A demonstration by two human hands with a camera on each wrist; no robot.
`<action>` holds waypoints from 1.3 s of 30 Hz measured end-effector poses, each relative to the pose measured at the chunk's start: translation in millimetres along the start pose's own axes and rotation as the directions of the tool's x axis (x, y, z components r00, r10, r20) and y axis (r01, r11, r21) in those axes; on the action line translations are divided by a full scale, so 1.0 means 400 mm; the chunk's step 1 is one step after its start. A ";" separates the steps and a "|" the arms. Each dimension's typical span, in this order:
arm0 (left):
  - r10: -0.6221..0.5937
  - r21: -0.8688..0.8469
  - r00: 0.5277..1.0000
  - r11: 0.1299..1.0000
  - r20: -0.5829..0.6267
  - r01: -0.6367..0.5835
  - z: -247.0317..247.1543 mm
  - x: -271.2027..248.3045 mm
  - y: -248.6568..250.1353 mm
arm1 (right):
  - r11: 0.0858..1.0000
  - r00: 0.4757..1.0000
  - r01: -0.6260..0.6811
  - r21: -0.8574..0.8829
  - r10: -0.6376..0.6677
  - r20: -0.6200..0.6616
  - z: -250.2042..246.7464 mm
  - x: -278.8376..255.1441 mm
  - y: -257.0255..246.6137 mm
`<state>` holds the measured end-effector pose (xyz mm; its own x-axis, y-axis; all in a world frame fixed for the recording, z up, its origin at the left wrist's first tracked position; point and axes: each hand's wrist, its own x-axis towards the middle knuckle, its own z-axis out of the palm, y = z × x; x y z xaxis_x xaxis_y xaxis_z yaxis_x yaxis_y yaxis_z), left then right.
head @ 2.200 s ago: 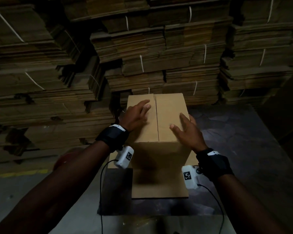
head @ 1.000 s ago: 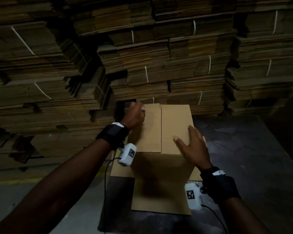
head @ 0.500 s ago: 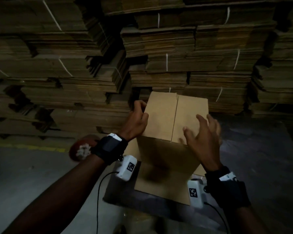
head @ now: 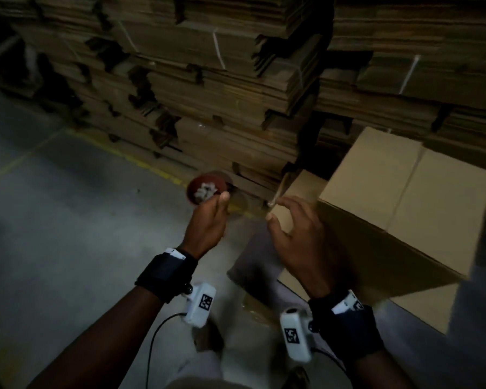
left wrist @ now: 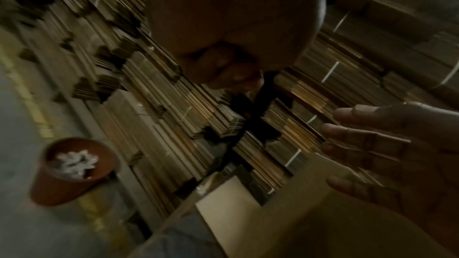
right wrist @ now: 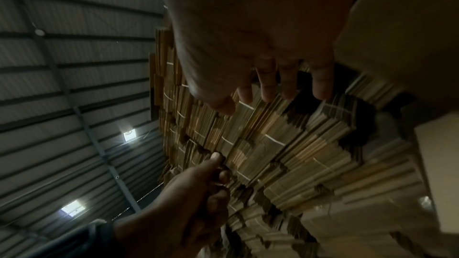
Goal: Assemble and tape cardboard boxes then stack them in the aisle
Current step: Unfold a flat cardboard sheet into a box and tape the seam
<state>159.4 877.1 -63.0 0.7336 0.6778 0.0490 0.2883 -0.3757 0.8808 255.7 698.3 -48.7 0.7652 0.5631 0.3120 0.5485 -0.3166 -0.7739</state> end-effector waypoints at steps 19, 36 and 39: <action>-0.142 0.074 0.986 0.988 0.086 0.136 -0.389 0.466 -0.537 | 0.961 0.949 -0.268 0.068 0.251 0.192 0.781 0.402 -0.004; -0.152 0.193 0.926 0.977 0.345 0.088 -0.199 1.177 -1.103 | 0.892 0.868 -0.451 -0.009 0.441 0.230 1.347 0.812 0.470; -0.131 0.133 0.935 0.987 0.329 0.092 -0.224 1.199 -1.080 | 0.867 0.847 -0.498 0.032 0.478 0.232 1.331 0.814 0.463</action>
<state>331.4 1421.3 -377.9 0.8505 0.4756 -0.2248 0.4339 -0.3926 0.8109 427.0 1229.5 -384.0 0.8324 0.5027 -0.2332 0.0839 -0.5303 -0.8436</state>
